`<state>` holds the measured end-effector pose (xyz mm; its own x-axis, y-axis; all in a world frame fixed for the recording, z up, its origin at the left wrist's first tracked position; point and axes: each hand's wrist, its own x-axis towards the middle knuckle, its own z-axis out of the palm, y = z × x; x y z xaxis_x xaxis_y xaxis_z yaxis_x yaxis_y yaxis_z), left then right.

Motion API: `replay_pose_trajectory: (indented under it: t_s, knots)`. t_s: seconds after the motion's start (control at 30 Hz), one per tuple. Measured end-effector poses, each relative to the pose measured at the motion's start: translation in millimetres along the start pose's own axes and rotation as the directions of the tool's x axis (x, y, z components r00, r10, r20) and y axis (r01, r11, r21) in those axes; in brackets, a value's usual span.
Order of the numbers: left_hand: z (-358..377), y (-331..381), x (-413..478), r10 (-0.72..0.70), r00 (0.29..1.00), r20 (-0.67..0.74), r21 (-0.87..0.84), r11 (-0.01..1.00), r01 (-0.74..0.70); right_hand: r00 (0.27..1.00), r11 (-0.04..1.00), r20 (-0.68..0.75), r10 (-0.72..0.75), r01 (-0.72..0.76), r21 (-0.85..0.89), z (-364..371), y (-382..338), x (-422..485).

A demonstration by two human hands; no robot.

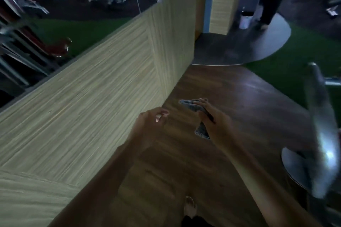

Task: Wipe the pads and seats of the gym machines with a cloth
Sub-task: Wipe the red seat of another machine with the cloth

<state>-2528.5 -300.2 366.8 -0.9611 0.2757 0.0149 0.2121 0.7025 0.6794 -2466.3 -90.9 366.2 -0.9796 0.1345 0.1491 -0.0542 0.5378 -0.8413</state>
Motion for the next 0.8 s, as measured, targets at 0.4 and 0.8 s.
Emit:
replay_pose_trajectory:
  t_s: [0.4, 0.8]
  knots:
    - [-12, -21, 240, -0.014, 1.000, 0.015, 0.010, 1.000, 0.014, 0.999, 0.998, 0.003, 0.034, -0.034, 0.045, 3, 42, 227]
    - [4, -6, 561, 0.194, 0.951, 0.243, -0.020, 0.981, -0.195, 0.944, 0.969, -0.255, 0.211, -0.237, -0.075, -16, 101, 471]
